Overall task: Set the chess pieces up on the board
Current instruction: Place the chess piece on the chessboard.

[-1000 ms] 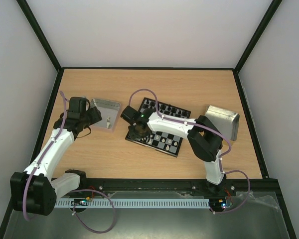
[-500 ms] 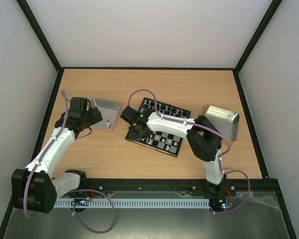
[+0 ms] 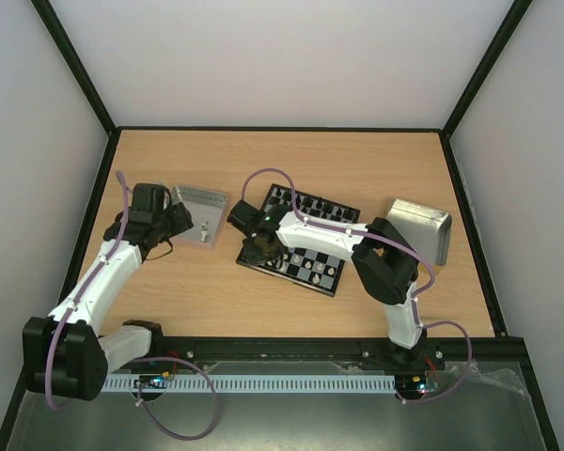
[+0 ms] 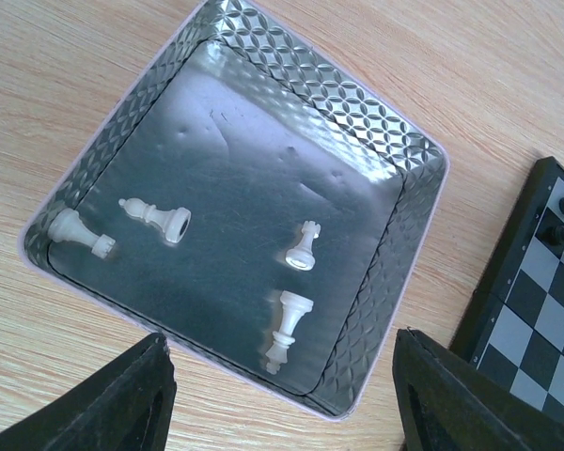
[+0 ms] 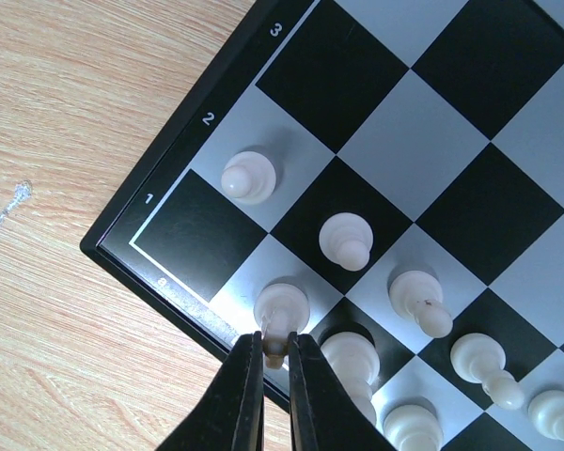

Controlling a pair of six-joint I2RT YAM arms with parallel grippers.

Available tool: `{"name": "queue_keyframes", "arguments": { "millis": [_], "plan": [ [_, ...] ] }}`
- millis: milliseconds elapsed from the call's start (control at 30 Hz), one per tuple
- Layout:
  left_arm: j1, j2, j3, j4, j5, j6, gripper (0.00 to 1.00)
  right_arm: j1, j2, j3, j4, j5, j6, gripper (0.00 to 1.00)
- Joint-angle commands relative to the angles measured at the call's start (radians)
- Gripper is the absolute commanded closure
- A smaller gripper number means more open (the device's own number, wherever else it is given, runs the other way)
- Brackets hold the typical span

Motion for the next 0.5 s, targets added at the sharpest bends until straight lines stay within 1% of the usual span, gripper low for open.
{"name": "queue_keyframes", "arguments": {
  "millis": [0,167,233,367,467],
  "plan": [
    [0.006,0.008,-0.01,0.005,0.013,0.014,0.34,0.007,0.008,0.014,-0.007,0.012,-0.009,0.92],
    [0.006,0.022,-0.009,0.01,0.033,0.012,0.34,0.006,-0.011,0.008,0.017,-0.005,-0.012,0.92],
    [0.006,0.031,-0.002,0.007,0.038,0.011,0.34,0.006,-0.015,0.008,0.014,0.003,-0.011,0.89],
    [0.006,0.065,0.013,0.008,0.053,0.0,0.34,0.006,-0.032,0.003,0.012,0.031,-0.009,0.81],
    [0.006,0.105,0.038,0.008,0.073,-0.007,0.35,0.006,-0.06,0.001,0.024,0.051,0.0,0.79]
  ]
}}
